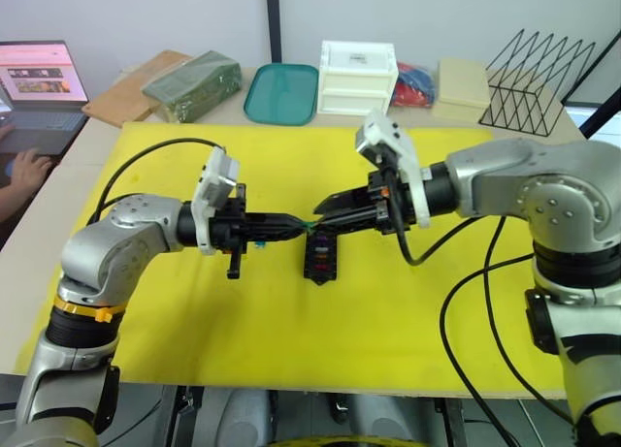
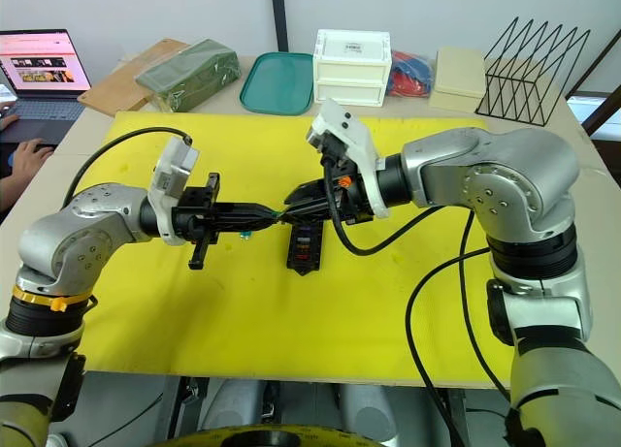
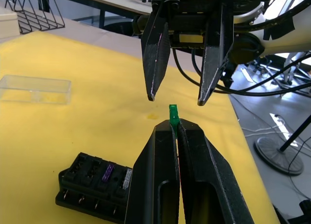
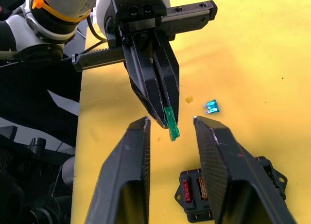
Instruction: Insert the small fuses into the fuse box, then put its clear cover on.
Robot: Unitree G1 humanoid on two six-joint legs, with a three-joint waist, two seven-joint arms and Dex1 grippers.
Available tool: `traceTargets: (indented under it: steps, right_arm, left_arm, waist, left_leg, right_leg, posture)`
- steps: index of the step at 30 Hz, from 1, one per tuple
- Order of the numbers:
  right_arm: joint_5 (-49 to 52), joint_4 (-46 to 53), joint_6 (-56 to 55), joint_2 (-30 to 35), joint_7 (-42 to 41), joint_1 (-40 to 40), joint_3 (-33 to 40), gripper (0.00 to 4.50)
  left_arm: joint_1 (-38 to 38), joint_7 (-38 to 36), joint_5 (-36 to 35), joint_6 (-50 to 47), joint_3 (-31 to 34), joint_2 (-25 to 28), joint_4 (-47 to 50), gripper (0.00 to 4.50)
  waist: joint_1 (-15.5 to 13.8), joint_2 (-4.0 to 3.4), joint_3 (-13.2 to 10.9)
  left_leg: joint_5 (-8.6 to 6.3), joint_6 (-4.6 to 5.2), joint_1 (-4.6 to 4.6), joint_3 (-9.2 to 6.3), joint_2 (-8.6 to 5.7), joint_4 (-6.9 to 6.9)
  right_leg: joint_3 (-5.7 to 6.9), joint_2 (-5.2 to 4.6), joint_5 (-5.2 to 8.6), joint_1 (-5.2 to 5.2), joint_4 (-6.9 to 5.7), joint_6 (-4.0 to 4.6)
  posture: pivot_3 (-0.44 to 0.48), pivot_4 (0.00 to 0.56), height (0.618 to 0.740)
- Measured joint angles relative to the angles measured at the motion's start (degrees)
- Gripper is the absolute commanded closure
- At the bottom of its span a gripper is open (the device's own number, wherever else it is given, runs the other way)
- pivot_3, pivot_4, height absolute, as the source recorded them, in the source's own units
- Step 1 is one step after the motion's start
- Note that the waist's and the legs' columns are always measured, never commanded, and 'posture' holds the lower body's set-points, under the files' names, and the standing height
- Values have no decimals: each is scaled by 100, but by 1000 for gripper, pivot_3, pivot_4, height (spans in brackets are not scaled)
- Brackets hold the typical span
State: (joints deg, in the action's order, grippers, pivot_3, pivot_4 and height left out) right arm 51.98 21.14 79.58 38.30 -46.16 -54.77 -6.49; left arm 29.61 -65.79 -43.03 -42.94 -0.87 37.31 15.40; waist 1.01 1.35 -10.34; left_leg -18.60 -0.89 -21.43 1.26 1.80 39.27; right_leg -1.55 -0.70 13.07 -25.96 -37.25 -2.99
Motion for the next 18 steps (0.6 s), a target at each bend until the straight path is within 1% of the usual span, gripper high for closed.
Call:
traceTargets:
  steps: [18]
  right_arm:
    - [-2, -9, -4, -7, 32, 35, -169, 3197]
  left_arm:
    - [0, 2, 0, 16, 2, 7, 0, 4500]
  waist:
    - [-1, 0, 0]
  left_leg:
    - [0, 0, 0, 0, 0, 0]
  right_leg:
    - [0, 0, 0, 0, 1, 0]
  posture:
    - [0, 150, 740]
